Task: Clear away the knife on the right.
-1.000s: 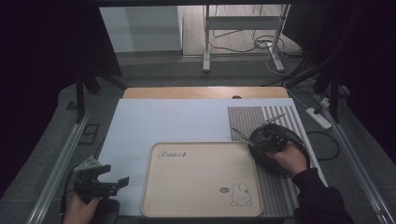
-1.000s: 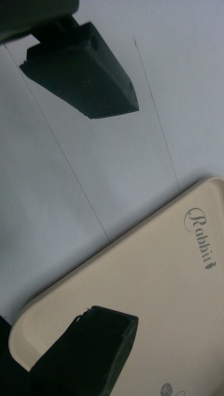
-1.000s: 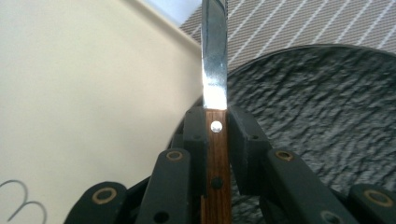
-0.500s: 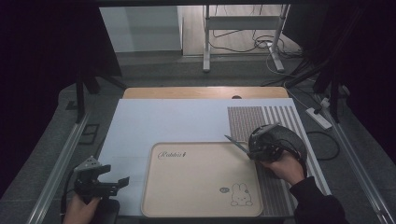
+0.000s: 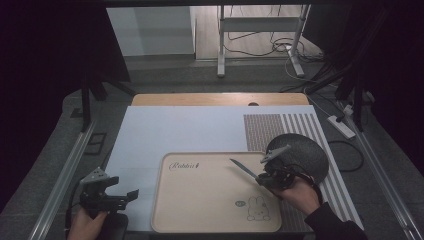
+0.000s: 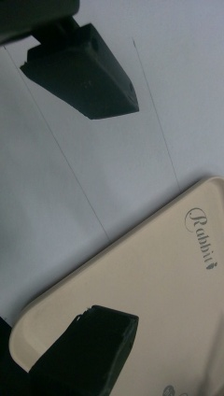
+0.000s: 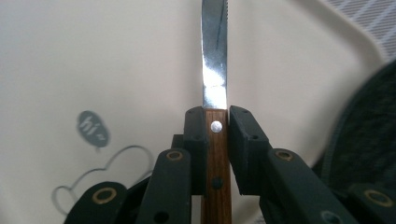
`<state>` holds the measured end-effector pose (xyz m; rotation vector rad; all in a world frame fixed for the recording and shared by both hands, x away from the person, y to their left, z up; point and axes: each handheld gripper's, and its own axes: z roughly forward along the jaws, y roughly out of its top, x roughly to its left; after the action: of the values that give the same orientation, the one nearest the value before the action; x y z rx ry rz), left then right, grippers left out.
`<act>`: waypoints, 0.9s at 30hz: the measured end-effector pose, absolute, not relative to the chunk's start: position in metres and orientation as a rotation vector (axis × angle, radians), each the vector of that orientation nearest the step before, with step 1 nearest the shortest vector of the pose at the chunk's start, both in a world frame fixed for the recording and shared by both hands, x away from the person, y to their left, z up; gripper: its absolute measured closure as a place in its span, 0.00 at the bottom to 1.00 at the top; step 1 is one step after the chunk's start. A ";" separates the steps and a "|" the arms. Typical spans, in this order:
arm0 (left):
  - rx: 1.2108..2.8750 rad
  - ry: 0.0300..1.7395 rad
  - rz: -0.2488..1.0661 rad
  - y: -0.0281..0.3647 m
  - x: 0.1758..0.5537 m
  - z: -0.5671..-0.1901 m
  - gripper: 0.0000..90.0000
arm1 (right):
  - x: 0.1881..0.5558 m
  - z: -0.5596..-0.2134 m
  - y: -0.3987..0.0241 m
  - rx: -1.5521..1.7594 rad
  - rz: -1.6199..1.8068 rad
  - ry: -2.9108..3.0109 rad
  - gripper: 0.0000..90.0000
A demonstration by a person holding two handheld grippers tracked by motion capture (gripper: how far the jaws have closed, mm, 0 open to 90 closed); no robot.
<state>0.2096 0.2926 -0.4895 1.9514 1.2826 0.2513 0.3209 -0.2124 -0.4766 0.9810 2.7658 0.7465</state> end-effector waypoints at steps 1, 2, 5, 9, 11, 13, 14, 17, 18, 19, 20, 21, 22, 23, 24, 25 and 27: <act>1.952 1.283 0.251 0.293 0.210 -0.490 0.03 | 0.319 -0.477 -0.210 0.984 0.750 2.774 0.86; 1.953 1.283 0.251 0.293 0.210 -0.490 0.03 | 0.317 -0.478 -0.209 0.978 0.752 2.779 0.86; 1.956 1.281 0.253 0.293 0.210 -0.489 0.03 | 0.310 -0.480 -0.201 0.959 0.753 2.797 0.86; 1.955 1.281 0.253 0.293 0.210 -0.489 0.03 | 0.301 -0.485 -0.191 0.937 0.746 2.816 0.86; 1.956 1.280 0.254 0.293 0.210 -0.489 0.03 | 0.299 -0.487 -0.188 0.931 0.734 2.830 0.86; 1.956 1.279 0.254 0.293 0.210 -0.489 0.03 | 0.295 -0.490 -0.184 0.925 0.724 2.836 0.86; 1.956 1.279 0.254 0.293 0.210 -0.489 0.03 | 0.294 -0.491 -0.183 0.926 0.722 2.841 0.86; 1.956 1.279 0.254 0.293 0.210 -0.489 0.03 | 0.290 -0.497 -0.179 0.920 0.692 2.862 0.85; 1.957 1.279 0.254 0.292 0.210 -0.489 0.03 | 0.290 -0.498 -0.179 0.915 0.679 2.871 0.85; 1.958 1.279 0.255 0.292 0.210 -0.489 0.03 | 0.289 -0.500 -0.178 0.902 0.678 2.872 0.85; 1.958 1.279 0.255 0.292 0.210 -0.489 0.03 | 0.289 -0.499 -0.178 0.902 0.674 2.880 0.83; 1.956 1.282 0.253 0.292 0.210 -0.489 0.03 | 0.289 -0.499 -0.178 0.897 0.686 2.881 0.78; 1.956 1.282 0.254 0.292 0.210 -0.489 0.03 | 0.289 -0.498 -0.179 0.892 0.690 2.876 0.76; 1.956 1.282 0.253 0.292 0.210 -0.489 0.03 | 0.289 -0.494 -0.179 0.879 0.705 2.861 0.74; 1.957 1.282 0.253 0.292 0.210 -0.489 0.03 | 0.290 -0.488 -0.180 0.868 0.745 2.844 0.78; 1.956 1.283 0.253 0.292 0.210 -0.489 0.03 | 0.290 -0.488 -0.180 0.868 0.745 2.844 0.78; 1.957 1.283 0.254 0.292 0.210 -0.489 0.03 | 0.289 -0.484 -0.178 0.825 0.741 2.836 0.90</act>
<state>0.2099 0.2921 -0.4895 1.9571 1.2827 0.2537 0.2893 -0.1778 -0.4839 0.8249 2.8358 0.7413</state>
